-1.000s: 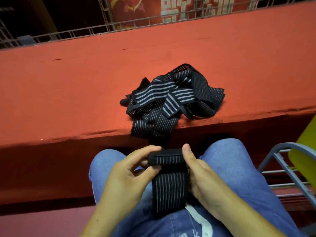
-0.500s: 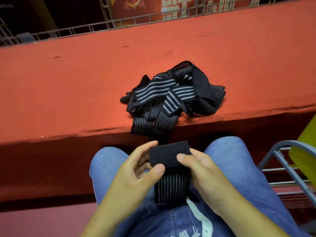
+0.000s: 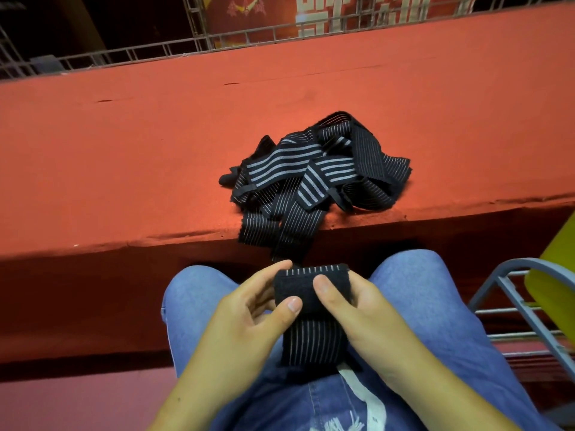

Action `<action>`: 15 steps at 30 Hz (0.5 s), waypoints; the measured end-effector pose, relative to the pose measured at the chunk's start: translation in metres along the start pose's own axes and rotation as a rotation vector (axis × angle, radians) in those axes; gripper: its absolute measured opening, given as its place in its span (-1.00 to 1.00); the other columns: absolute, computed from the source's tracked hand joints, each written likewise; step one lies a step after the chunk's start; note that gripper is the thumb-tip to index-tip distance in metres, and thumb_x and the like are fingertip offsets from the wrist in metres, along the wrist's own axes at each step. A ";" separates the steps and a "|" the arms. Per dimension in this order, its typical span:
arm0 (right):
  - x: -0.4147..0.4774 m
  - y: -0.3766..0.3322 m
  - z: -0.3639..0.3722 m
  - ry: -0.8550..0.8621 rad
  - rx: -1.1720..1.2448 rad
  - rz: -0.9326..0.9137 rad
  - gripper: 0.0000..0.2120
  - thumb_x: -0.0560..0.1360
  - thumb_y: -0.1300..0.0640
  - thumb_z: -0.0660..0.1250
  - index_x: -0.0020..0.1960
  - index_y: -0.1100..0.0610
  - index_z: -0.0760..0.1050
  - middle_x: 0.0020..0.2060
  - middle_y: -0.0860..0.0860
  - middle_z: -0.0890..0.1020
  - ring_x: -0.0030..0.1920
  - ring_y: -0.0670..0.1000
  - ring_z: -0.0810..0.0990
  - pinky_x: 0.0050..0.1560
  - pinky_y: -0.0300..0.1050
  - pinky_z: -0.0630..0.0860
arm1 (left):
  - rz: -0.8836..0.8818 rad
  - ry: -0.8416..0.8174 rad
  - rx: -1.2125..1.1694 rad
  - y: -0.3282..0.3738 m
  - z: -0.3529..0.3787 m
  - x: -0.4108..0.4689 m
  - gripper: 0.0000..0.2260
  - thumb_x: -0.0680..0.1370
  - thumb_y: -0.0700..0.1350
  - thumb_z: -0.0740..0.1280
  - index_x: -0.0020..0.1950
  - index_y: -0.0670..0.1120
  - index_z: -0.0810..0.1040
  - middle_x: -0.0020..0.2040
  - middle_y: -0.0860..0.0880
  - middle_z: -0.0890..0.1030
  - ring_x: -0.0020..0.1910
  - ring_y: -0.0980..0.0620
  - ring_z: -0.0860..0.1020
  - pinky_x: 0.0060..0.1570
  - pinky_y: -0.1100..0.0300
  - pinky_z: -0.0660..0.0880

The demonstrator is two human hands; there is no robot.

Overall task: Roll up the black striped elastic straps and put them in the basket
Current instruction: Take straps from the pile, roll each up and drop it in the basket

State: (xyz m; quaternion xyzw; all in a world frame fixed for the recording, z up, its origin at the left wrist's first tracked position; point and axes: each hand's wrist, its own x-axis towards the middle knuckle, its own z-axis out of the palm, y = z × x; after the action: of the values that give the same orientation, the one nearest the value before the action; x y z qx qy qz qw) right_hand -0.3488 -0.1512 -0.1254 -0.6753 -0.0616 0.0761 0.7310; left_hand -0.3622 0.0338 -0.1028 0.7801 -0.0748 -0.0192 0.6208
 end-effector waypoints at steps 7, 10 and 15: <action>0.001 -0.003 0.001 0.028 -0.071 -0.093 -0.86 0.53 -0.15 0.35 0.01 -0.15 0.63 -0.04 -0.04 0.75 0.01 -0.08 0.73 0.04 -0.14 0.58 | -0.002 0.005 0.021 0.002 0.005 0.000 -0.63 0.55 -0.22 0.42 0.34 0.02 0.55 0.13 0.13 0.72 0.18 0.17 0.66 0.15 0.34 0.53; 0.000 -0.003 0.001 0.031 -0.048 -0.085 -0.84 0.51 -0.16 0.36 0.01 -0.13 0.64 -0.03 -0.03 0.76 0.02 -0.07 0.73 0.04 -0.14 0.59 | 0.005 0.013 0.017 0.005 0.004 -0.001 -0.65 0.56 -0.24 0.42 0.31 0.03 0.57 0.13 0.13 0.72 0.17 0.17 0.66 0.15 0.34 0.53; -0.002 -0.006 0.001 0.021 0.027 0.003 -0.66 0.50 -0.21 0.36 0.13 -0.03 0.68 0.07 -0.02 0.77 0.13 -0.04 0.73 0.21 -0.04 0.58 | 0.036 0.051 -0.029 0.011 0.004 -0.001 -0.63 0.56 -0.28 0.42 0.32 0.02 0.56 0.14 0.13 0.72 0.18 0.17 0.66 0.12 0.39 0.52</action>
State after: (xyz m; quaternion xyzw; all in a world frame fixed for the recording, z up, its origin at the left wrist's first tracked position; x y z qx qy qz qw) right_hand -0.3504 -0.1508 -0.1190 -0.6662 -0.0520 0.0708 0.7406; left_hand -0.3646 0.0276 -0.0931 0.7698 -0.0728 0.0108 0.6341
